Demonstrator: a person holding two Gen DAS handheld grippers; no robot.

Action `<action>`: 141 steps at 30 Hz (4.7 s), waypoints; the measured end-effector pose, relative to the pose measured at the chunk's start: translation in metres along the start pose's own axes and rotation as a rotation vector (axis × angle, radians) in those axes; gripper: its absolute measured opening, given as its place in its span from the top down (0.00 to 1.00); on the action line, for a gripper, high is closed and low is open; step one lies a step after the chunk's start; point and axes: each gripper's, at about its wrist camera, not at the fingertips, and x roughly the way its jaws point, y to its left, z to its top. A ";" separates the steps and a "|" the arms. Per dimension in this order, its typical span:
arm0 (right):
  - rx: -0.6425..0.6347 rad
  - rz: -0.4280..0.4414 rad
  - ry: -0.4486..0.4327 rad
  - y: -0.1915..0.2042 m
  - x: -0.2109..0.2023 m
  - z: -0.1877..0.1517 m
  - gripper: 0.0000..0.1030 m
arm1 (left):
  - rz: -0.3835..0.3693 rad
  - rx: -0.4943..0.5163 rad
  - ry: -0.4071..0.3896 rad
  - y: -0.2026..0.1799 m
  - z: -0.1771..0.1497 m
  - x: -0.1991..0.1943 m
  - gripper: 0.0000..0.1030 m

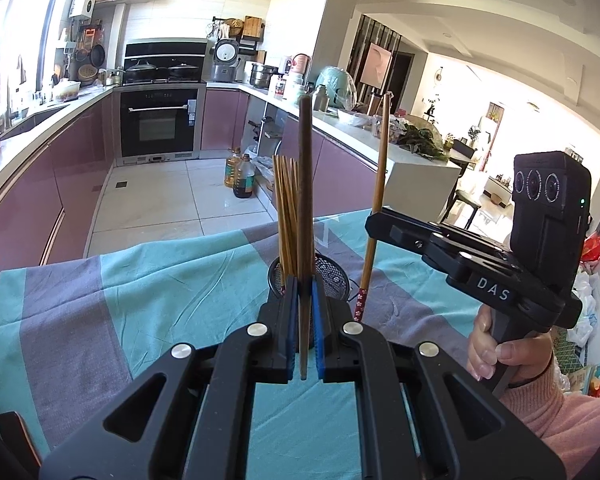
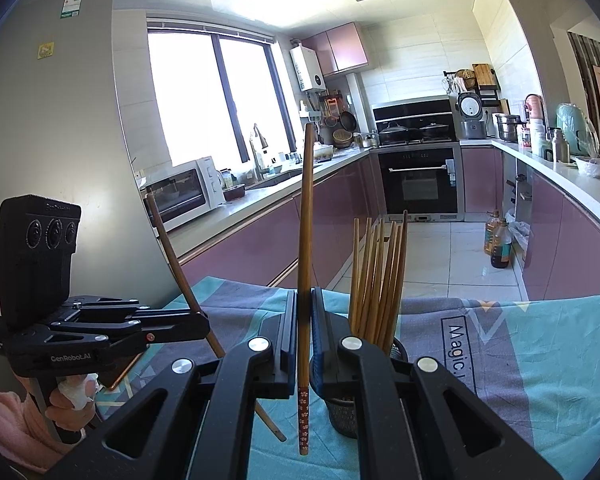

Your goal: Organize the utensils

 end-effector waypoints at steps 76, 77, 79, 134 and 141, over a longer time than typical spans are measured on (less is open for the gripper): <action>0.020 0.002 -0.045 -0.012 0.009 0.021 0.94 | -0.081 0.016 -0.050 -0.005 0.038 -0.016 0.93; 0.020 0.001 -0.047 -0.012 0.009 0.021 0.94 | -0.080 0.016 -0.054 -0.005 0.039 -0.017 0.93; 0.023 0.000 -0.048 -0.013 0.010 0.021 0.94 | -0.079 0.015 -0.062 -0.004 0.041 -0.018 0.93; 0.071 -0.047 0.003 -0.031 0.034 0.016 0.94 | -0.020 0.051 0.046 -0.028 0.047 0.037 0.93; 0.075 -0.050 0.005 -0.032 0.036 0.014 0.94 | -0.010 0.054 0.058 -0.027 0.048 0.044 0.93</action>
